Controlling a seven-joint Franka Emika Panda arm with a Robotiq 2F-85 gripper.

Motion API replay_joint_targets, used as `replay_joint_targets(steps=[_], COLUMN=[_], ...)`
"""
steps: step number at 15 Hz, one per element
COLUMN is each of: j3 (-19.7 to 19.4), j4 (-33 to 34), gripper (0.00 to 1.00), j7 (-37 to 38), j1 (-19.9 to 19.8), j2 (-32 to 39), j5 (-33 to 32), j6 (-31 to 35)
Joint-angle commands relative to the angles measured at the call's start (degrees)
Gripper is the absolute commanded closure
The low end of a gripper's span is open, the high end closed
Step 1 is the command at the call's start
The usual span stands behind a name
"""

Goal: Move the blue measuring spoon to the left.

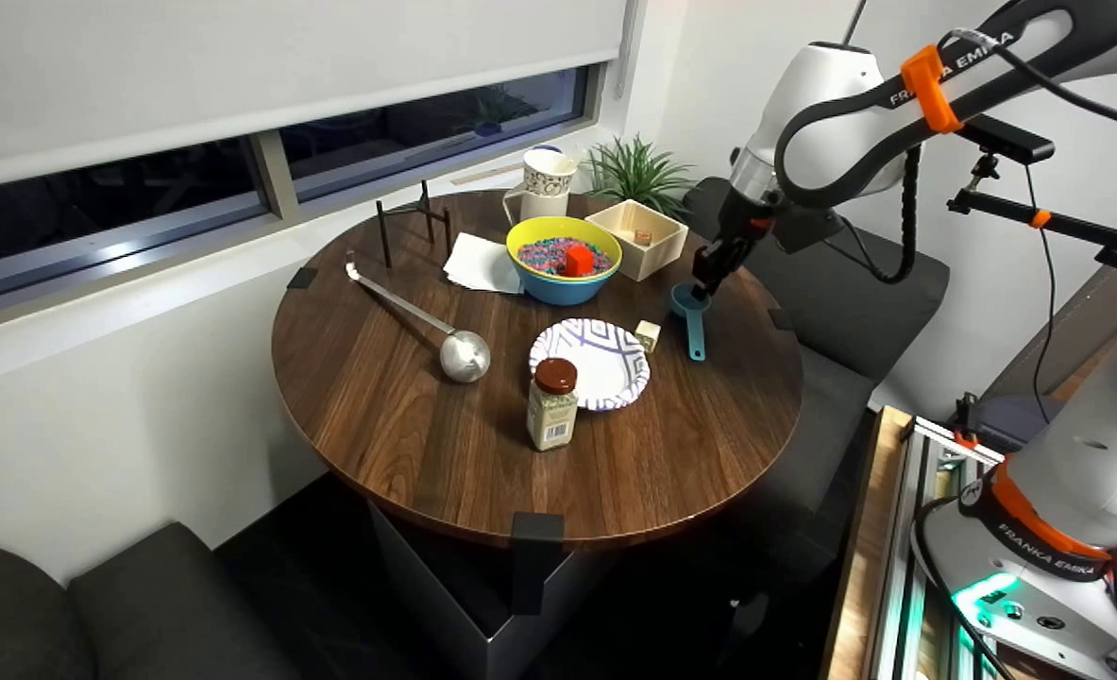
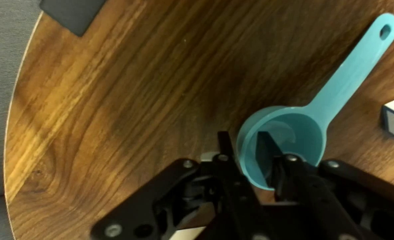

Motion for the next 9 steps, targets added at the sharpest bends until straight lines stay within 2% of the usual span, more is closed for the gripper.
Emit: replay_joint_targets(steps=[1, 7, 9], j3=[0.6, 1.8, 2.3], j4=[0.2, 2.2, 4.9], gripper=[1.00, 0.99, 0.99], j7=[1.3, 4.1, 5.9], j1=[0.0, 0.0, -0.1], j2=[1.6, -2.2, -3.7], j5=[0.5, -0.9, -1.3], j6=[1.5, -3.5, -9.3])
